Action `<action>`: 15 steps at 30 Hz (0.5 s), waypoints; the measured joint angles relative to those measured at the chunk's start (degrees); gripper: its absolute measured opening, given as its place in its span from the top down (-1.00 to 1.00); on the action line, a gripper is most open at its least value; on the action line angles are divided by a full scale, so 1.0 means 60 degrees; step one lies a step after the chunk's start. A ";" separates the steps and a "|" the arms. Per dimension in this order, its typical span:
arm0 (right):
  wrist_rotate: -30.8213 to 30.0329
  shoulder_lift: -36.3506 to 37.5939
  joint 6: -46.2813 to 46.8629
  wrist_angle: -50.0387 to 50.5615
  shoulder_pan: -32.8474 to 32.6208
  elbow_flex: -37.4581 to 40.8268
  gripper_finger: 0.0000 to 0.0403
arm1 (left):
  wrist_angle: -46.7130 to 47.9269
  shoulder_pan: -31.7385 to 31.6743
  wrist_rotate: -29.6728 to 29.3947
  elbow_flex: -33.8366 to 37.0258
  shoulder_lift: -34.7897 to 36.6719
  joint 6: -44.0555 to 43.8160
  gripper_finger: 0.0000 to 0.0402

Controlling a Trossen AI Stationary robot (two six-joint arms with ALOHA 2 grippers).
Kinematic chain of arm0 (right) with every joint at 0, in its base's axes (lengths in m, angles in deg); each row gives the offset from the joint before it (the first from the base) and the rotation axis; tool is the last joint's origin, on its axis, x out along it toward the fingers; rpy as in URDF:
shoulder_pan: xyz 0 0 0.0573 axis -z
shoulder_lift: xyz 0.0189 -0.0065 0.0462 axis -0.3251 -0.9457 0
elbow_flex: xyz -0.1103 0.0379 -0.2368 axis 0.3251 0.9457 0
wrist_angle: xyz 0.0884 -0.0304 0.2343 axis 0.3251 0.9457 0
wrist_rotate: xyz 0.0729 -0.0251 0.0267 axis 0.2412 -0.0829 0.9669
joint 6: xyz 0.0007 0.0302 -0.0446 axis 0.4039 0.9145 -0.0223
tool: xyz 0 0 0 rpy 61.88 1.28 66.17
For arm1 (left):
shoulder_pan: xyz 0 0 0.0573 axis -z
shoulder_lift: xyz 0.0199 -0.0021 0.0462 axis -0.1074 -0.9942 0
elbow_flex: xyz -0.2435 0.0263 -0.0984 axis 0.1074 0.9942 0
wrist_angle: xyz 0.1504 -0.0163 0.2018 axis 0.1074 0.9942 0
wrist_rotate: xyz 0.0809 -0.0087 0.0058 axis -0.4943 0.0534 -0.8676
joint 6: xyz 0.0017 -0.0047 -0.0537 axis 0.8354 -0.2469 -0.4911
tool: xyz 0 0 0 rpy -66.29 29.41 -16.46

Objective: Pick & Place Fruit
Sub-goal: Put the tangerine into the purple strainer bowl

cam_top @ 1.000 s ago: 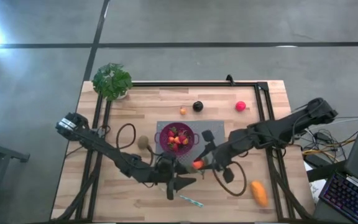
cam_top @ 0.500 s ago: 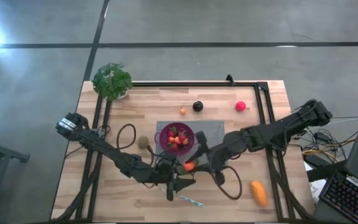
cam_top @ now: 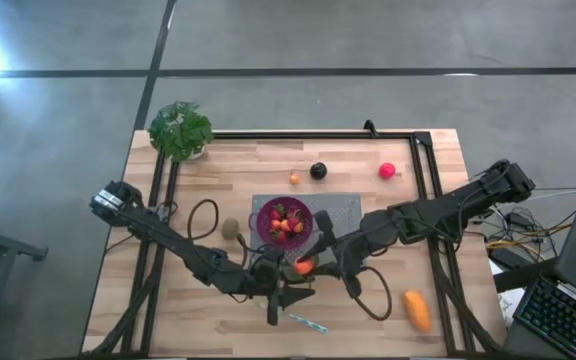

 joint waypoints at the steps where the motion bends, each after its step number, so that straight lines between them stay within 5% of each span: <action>1: 0.0004 0.0000 0.0016 -0.0009 0.0000 0.0000 0.36 | -0.0004 0.0000 0.0000 0.0000 0.0002 0.0000 0.24; 10: 0.0007 0.0000 0.0045 -0.0006 0.0000 0.0000 0.34 | -0.0017 -0.0010 0.0240 0.0000 0.0016 -0.0001 0.91; 15: 0.0007 0.0000 0.0017 0.0001 0.0000 0.0000 0.38 | 0.0015 -0.0015 0.0240 0.0000 0.0018 0.0135 0.95</action>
